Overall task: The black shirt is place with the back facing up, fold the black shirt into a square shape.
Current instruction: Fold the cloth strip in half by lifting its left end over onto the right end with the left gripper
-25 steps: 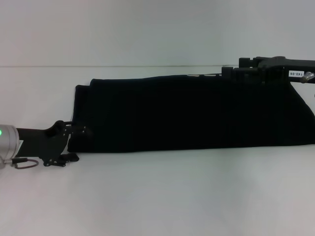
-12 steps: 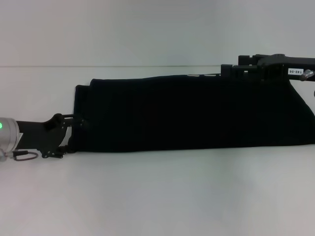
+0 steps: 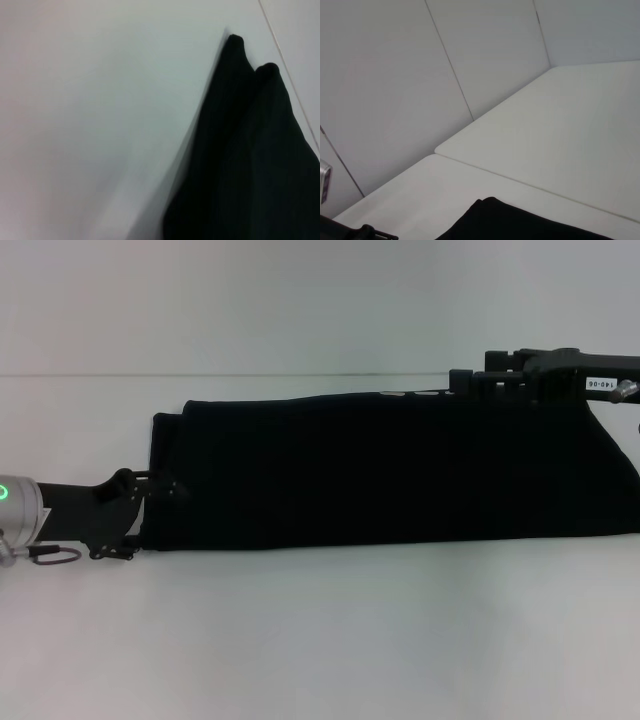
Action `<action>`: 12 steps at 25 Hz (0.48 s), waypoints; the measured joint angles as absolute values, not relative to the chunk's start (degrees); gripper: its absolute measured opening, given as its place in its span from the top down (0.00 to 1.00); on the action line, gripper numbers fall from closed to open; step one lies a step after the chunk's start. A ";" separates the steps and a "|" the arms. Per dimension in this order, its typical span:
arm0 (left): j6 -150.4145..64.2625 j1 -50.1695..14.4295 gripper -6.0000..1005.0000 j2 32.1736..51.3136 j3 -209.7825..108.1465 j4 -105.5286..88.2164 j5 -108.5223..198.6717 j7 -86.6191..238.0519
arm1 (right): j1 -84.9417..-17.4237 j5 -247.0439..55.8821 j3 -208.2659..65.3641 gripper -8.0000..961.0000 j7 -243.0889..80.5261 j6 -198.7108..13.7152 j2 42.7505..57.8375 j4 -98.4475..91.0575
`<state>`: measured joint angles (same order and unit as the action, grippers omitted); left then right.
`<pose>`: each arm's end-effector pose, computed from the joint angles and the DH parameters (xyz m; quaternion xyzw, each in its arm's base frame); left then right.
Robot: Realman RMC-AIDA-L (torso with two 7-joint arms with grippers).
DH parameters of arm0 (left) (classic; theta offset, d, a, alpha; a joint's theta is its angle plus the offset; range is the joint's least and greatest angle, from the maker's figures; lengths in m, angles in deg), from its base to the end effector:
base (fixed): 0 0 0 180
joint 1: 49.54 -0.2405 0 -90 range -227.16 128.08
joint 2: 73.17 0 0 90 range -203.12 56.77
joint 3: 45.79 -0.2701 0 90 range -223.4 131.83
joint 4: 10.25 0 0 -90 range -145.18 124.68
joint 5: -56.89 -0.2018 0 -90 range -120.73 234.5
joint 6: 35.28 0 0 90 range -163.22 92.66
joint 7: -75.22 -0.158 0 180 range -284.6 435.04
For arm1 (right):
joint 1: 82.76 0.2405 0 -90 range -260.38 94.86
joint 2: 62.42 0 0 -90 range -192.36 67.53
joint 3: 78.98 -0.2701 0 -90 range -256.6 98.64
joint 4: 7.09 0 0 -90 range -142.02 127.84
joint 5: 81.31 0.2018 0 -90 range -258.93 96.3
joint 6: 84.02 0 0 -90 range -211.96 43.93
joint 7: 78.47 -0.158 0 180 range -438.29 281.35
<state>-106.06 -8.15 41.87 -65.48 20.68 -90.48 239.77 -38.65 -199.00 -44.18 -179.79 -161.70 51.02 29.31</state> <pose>-0.3185 0.3919 0.0015 -0.5208 -0.8195 -0.1839 0.1530 0.2171 0.4320 0.0309 -0.8973 0.3145 0.2393 0.1963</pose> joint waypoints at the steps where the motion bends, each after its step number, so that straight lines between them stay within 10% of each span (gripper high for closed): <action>1: -106.23 -8.15 0.16 41.87 -65.48 20.68 -90.48 239.49 | -38.62 -199.00 -44.18 0.03 -179.80 -161.70 50.99 29.30; 12: -106.75 -8.92 0.34 42.14 -65.47 20.70 -90.59 235.06 | -38.62 -199.00 -44.10 0.03 -179.80 -161.71 50.94 29.30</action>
